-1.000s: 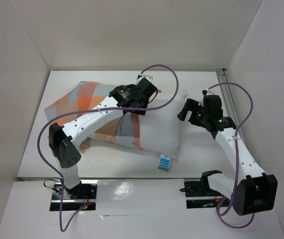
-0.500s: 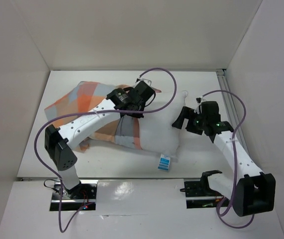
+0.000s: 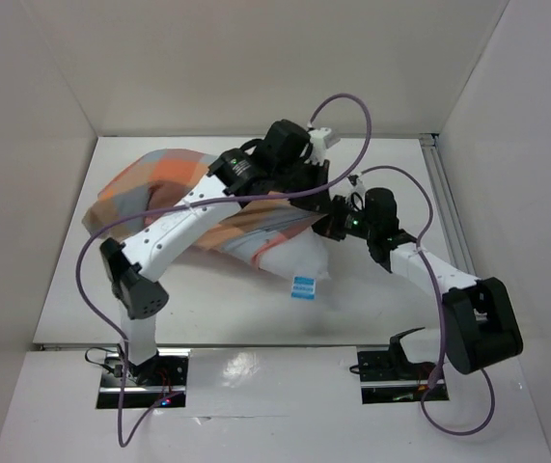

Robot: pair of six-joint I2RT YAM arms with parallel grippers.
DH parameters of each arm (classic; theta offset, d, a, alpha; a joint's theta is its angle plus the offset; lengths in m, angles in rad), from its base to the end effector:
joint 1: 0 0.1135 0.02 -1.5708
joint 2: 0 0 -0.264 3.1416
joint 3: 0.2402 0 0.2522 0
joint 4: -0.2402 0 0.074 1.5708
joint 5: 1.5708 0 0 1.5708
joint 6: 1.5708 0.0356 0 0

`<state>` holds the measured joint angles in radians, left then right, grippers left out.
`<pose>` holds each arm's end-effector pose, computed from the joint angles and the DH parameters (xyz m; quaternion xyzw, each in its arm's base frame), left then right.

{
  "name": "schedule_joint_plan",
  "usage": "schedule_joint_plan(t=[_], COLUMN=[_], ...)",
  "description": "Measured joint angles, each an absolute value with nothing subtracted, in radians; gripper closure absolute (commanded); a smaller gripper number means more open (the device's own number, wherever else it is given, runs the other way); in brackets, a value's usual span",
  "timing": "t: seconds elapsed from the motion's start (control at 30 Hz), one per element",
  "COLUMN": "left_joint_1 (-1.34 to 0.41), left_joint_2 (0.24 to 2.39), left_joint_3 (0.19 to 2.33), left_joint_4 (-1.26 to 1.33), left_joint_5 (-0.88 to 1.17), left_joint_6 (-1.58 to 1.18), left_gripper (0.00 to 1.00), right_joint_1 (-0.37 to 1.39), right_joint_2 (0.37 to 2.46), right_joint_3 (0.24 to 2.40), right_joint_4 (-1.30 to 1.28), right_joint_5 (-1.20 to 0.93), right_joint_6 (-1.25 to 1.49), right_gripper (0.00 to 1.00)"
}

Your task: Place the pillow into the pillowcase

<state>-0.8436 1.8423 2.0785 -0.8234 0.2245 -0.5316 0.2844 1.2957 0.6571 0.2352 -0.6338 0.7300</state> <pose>0.2636 -0.3081 0.4233 0.1884 0.8571 -0.3741 0.2999 0.2582 0.0974 0.2294 0.0077 0.8112 0.4817 0.3314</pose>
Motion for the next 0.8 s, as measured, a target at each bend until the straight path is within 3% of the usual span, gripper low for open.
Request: schedule_joint_plan(t=[0.1,0.23,0.5,0.57,0.6,0.77,0.8], left_joint_1=[-0.842,-0.836,-0.764,-0.751,-0.743,-0.700,-0.695], left_joint_2=[1.971,2.074,2.077,2.034,2.020,2.000,1.982], left_joint_3=[2.199,2.204,2.292,2.244,2.234,2.245,2.226], left_joint_4=[-0.724,-0.655,-0.588,-0.559,-0.559,-0.664,-0.691], left_joint_5=[0.392,0.535,0.705,0.713,0.715,0.669,0.629], left_joint_6=[-0.583,-0.645,-0.708,-0.702,-0.694,-0.605,-0.583], left_gripper=[1.00,1.00,1.00,0.78,0.58,0.26,0.22], right_joint_1=[0.288,0.286,0.291,0.312,0.322,0.333,0.333], right_joint_2=[1.339,1.362,1.309,1.285,1.291,1.460,1.477], right_joint_3=[0.670,0.656,0.665,0.672,0.674,0.694,0.694], right_joint_4=[0.376,0.470,0.560,0.573,0.590,0.620,0.583], right_joint_5=[-0.635,-0.595,-0.441,-0.401,-0.394,-0.393,-0.383], right_joint_6=[0.800,0.852,0.853,0.839,0.837,0.864,0.861], right_gripper=[1.00,1.00,1.00,1.00,1.00,1.00,0.86])
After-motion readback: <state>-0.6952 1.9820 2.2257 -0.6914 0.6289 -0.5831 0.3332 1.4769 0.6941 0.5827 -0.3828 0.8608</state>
